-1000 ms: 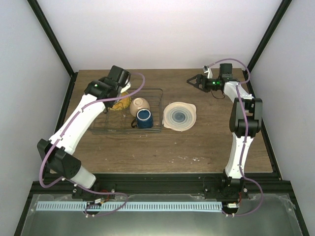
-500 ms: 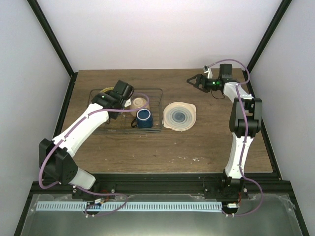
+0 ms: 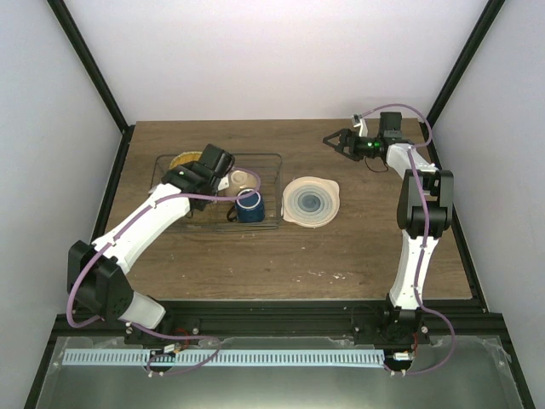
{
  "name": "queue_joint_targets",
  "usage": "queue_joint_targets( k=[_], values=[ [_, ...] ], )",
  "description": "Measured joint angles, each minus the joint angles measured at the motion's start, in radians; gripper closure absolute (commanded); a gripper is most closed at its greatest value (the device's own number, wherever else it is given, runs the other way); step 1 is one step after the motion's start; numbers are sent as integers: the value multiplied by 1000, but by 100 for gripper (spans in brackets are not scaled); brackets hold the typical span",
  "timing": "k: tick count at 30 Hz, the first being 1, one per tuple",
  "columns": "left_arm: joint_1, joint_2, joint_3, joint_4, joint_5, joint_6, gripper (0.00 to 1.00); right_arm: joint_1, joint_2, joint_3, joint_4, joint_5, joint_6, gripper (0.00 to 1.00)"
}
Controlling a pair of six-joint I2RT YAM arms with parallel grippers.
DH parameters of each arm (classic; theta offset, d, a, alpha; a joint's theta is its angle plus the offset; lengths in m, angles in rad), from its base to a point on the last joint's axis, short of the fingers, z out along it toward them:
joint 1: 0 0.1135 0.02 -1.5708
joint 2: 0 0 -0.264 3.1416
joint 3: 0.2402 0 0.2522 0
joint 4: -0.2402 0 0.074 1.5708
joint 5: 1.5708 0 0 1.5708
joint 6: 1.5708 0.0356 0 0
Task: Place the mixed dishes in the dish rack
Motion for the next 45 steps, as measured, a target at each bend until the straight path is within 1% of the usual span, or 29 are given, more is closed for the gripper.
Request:
queue_joint_targets(
  k=[8, 23, 25, 28, 30, 34, 37, 38, 39, 40, 41, 42, 43, 45],
  values=[
    [-29, 7, -24, 34, -2, 17, 100, 0, 0, -36, 18, 0, 7, 0],
    [-62, 119, -50, 78, 13, 21, 100, 0, 0, -52, 33, -10, 9, 0],
    [-62, 127, -50, 81, 13, 21, 94, 0, 0, -52, 33, -12, 9, 0],
    [-56, 129, -50, 84, 14, 21, 81, 0, 2, -52, 33, -18, 7, 0],
    [-49, 129, -50, 84, 16, 20, 74, 0, 8, -51, 33, -21, 5, 0],
    [-34, 129, -50, 85, -8, 21, 58, 0, 26, -50, 23, -24, -2, 0],
    [-27, 129, -48, 86, -23, 18, 53, 0, 32, -50, 12, -26, -10, 0],
    [-27, 129, -48, 85, -24, 19, 49, 0, 32, -50, 10, -27, -13, 0],
    [-27, 129, -47, 84, -27, 16, 44, 0, 32, -49, 8, -28, -16, 0],
    [-27, 129, -45, 84, -30, 16, 37, 0, 32, -47, 5, -30, -21, 0],
    [-27, 129, -44, 84, -32, 15, 26, 0, 32, -47, 2, -31, -25, 0],
    [-27, 129, -42, 83, -36, 15, 12, 0, 32, -47, -2, -32, -31, 0],
    [-27, 129, -38, 84, -40, 12, 2, 0, 32, -46, -5, -31, -37, 0],
    [-27, 129, -28, 84, -44, 13, 0, 0, 32, -46, -11, -29, -48, 0]
  ],
)
